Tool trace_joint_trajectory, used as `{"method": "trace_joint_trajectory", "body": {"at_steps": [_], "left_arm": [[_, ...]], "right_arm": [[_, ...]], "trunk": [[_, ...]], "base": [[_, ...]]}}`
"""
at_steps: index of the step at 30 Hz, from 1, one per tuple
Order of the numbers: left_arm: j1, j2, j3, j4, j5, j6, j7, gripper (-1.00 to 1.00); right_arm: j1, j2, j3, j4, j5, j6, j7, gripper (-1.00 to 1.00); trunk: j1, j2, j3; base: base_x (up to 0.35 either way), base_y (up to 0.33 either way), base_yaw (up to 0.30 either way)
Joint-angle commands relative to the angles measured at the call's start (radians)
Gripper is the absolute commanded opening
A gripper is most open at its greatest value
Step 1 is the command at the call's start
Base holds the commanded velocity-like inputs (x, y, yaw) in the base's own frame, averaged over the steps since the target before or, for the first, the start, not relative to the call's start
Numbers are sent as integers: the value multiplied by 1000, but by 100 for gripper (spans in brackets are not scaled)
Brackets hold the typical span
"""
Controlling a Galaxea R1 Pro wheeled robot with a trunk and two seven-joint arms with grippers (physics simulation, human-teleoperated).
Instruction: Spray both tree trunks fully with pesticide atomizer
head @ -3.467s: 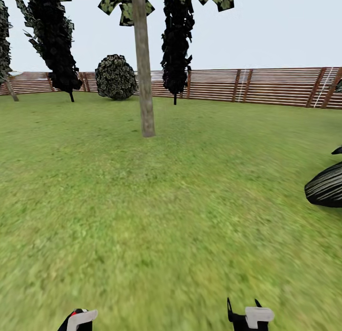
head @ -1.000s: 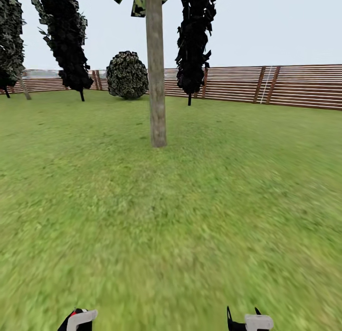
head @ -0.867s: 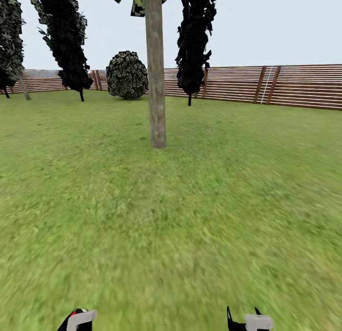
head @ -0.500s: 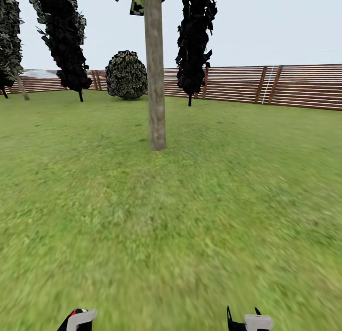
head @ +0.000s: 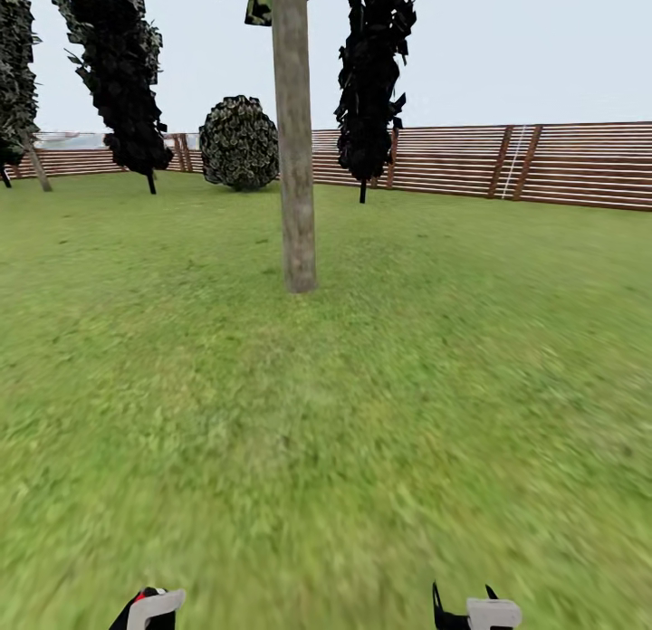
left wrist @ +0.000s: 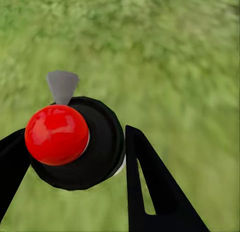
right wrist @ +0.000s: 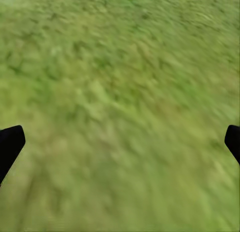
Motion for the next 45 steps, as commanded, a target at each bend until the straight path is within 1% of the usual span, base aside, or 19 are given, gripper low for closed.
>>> {"method": "trace_joint_trajectory", "body": {"at_steps": [1, 45], "left_arm": [[0, 0, 0, 0, 0, 0, 0, -100], [0, 1, 1, 0, 0, 0, 0, -100]], "right_arm": [[0, 0, 0, 0, 0, 0, 0, 100], [0, -4, 0, 0, 2, 0, 0, 100]], "trunk": [[0, 0, 0], [0, 0, 0]], "base": [[338, 0, 0], [338, 0, 0]]}}
